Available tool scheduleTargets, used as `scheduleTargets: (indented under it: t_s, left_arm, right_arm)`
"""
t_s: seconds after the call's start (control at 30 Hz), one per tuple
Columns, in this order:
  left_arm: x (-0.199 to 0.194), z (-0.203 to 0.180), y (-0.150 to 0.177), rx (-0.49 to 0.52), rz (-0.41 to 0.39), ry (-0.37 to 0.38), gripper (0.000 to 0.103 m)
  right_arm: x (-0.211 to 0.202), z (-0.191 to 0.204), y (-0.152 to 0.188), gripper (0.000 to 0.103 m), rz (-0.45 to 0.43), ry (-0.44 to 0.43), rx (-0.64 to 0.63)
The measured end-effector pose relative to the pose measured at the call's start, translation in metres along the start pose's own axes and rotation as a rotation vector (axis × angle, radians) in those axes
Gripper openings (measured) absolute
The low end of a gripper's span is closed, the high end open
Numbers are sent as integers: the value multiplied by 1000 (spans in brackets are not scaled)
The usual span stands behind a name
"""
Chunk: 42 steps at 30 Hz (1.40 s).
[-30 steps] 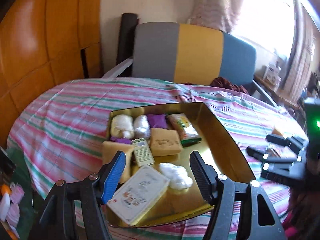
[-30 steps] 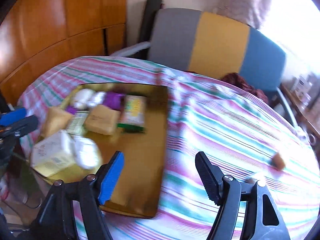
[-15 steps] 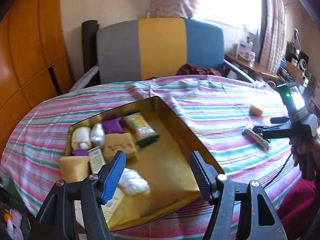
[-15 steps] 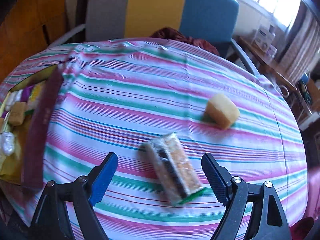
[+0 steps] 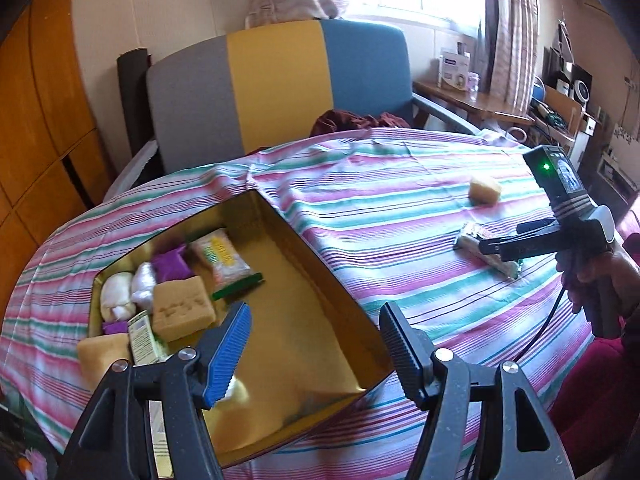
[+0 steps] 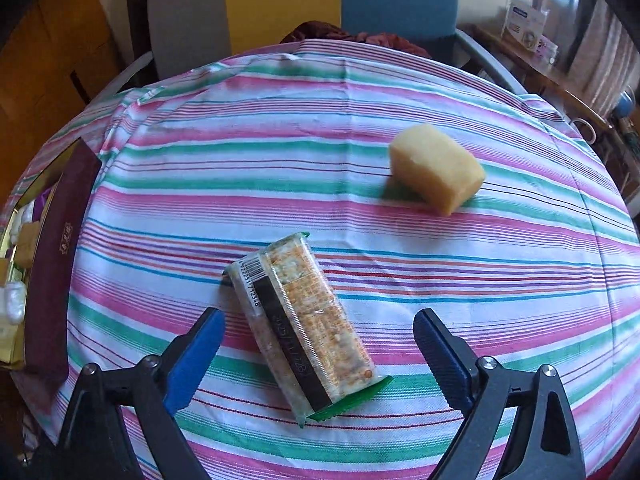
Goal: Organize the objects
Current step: 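Move the right gripper to the cracker packet and grasp it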
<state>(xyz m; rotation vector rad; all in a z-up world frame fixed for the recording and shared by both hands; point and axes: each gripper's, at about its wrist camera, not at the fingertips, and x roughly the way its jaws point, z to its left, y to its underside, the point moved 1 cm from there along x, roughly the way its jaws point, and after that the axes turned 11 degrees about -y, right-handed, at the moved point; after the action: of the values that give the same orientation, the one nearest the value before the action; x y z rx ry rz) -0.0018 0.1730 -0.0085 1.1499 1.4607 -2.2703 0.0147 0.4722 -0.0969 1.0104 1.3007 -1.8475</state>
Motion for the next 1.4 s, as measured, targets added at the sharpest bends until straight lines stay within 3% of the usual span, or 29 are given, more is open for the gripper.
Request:
scheduleTargets:
  t_s: [0.43, 0.47, 0.53, 0.57, 0.73, 1.03, 1.23, 1.33, 1.4]
  left_arm:
    - [14, -24, -9, 31, 20, 55, 68]
    - [14, -26, -10, 32, 22, 63, 68]
    - [16, -30, -13, 32, 24, 79, 68]
    - [16, -32, -14, 33, 25, 82, 68]
    - [26, -44, -26, 16, 64, 122, 63]
    - [45, -91, -59, 80, 78, 183, 61]
    - [75, -141, -85, 130, 123, 264, 62]
    - [91, -169, -97, 154, 144, 301, 69]
    - [98, -185, -105, 169, 141, 321, 78]
  right_arm:
    - [14, 1, 1, 98, 42, 35, -32]
    - [16, 1, 2, 96, 44, 41, -39]
    - [20, 4, 4, 68, 63, 56, -69]
    - [19, 7, 4, 50, 64, 22, -78]
    - [6, 9, 5, 50, 33, 62, -84]
    - [-41, -63, 4, 50, -96, 209, 276]
    - [-66, -100, 11, 50, -210, 180, 499]
    - [-73, -110, 13, 50, -257, 157, 568]
    - [-78, -115, 15, 50, -283, 136, 608]
